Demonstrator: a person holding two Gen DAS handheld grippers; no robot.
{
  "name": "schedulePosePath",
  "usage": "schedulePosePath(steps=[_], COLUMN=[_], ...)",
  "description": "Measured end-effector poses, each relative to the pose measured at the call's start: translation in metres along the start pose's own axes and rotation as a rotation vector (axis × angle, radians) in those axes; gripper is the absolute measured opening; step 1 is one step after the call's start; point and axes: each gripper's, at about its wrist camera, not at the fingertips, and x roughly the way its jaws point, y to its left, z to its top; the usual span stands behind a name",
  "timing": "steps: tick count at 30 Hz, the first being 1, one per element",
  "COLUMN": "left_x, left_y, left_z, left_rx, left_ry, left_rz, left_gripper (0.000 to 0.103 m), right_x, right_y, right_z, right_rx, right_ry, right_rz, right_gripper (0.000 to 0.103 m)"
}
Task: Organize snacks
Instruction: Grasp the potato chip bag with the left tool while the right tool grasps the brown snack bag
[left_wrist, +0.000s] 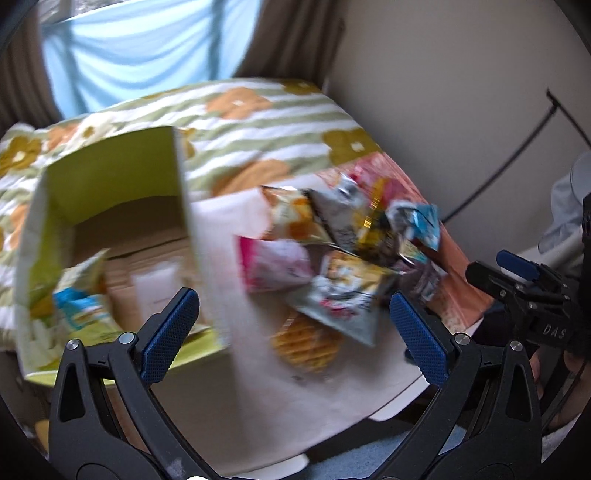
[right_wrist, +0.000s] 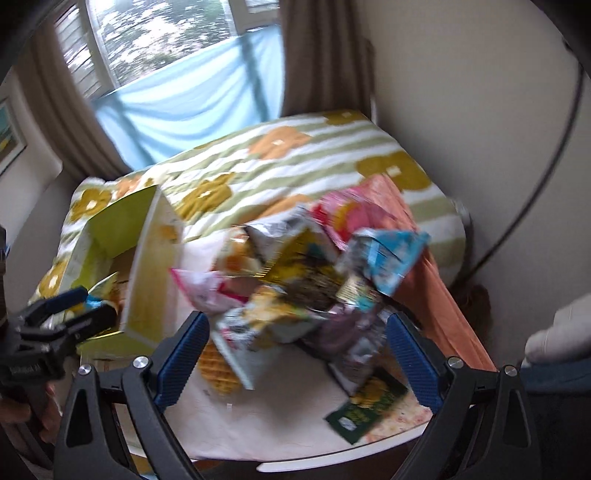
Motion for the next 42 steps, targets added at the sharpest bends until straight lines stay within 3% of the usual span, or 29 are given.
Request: schedulePosePath(steps=[11, 18, 24, 26, 33, 38, 42], left_x=[0.098, 0.146, 0.168, 0.175, 0.189, 0.186, 0.185], left_y=[-0.079, -0.092, -0.097, -0.100, -0.103, -0.097, -0.094], left_z=[0.005, -0.006, -0.013, -0.015, -0.016, -0.016, -0.010], left_rx=[0.189, 0.295, 0.379, 0.402, 0.463, 0.462, 0.443], left_ry=[0.165, 0.252, 0.279, 0.288, 0.296, 0.290, 0.301], left_rz=[0.003, 0.057, 0.097, 0.101, 0.115, 0.123, 0.110], left_gripper=[0.102, 0.096, 0.095, 0.082, 0.073, 0.055, 0.053], right_x=[0.063, 0.101, 0.120, 0.123, 0.133, 0.135, 0.133], right_y=[-0.084, -0.098, -0.099, -0.098, -0.101, -0.099, -0.098], right_z=[-0.026, -0.034, -0.041, -0.043, -0.046, -0.049, -0.050], right_rx=[0.251, 0.342, 0.418, 0.432, 0.463, 0.479, 0.493], right_ry=[0.133, 0.166, 0.163, 0.167, 0.170, 0.163, 0.156], right_rz=[0.082, 0.151, 0.183, 0.185, 0.187, 0.183, 0.187], right_gripper=[0.096, 0.096, 0.096, 0.096, 0.096, 0.095, 0.095])
